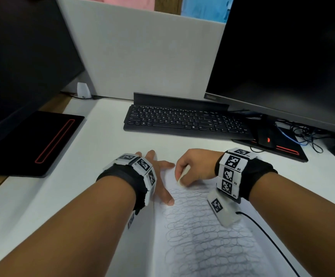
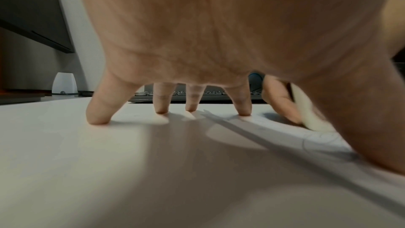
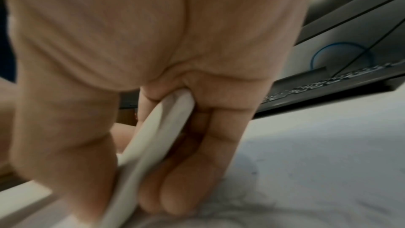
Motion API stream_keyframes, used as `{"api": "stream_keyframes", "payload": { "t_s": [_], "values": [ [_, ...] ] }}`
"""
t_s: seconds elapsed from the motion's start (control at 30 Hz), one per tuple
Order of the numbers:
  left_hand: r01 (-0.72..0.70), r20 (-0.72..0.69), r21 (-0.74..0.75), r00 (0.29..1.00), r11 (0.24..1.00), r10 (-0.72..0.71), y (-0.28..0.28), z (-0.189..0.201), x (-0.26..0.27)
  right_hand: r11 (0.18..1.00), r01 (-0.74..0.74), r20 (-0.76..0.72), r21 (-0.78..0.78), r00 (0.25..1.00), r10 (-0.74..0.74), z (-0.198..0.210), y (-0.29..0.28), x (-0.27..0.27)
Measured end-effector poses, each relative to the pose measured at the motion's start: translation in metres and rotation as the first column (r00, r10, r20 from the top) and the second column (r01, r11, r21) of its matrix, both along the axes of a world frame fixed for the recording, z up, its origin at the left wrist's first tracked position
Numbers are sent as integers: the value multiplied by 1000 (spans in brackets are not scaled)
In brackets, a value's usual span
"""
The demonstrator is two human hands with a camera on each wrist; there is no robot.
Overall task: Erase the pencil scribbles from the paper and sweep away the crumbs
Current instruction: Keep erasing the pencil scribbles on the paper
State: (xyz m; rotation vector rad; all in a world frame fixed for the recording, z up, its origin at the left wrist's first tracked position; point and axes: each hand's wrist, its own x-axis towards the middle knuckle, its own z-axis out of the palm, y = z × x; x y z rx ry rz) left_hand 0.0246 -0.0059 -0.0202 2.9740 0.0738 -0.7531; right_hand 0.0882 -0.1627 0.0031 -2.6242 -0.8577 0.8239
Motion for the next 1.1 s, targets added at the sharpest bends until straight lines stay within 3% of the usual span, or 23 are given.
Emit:
{"api": "stream_keyframes", "payload": {
  "t_s": [0.07, 0.2, 0.33, 0.43, 0.57, 0.7, 0.83, 0.97, 1.1],
  "values": [
    [4, 1, -4, 1000, 1000, -4, 0, 1, 0, 999, -28, -29, -16, 999, 27, 0, 0, -2],
    [-11, 12, -3, 1000, 1000, 11, 0, -1, -1, 997, 53, 53, 54, 997, -56, 0, -3, 3],
    [-6, 10, -4, 1000, 1000, 6, -1, -1, 0, 999, -38, -39, -33, 999, 37, 2, 1, -1],
    [-18, 21, -8, 1000, 1000, 18, 0, -3, -1, 1000, 16, 66, 0, 998, -16, 3, -1, 6],
    [-16, 21, -8, 1000, 1000, 16, 0, -2, -1, 998, -55, -27, -43, 998, 53, 0, 0, 3],
    [-34, 34, -13, 999, 999, 34, -1, -4, -2, 1000, 18, 79, 18, 997, -19, 0, -3, 9],
    [-18, 30, -1, 999, 1000, 18, -2, -1, -2, 998, -47, -14, -30, 999, 47, 0, -3, 3],
    [-17, 38, -7, 999, 1000, 18, -2, -2, -4, 1000, 16, 77, 10, 997, -17, 2, -8, 9],
    [-12, 26, -1, 1000, 1000, 12, -1, 1, -3, 996, -61, -7, -58, 998, 60, 2, -3, 5]
  ]
}}
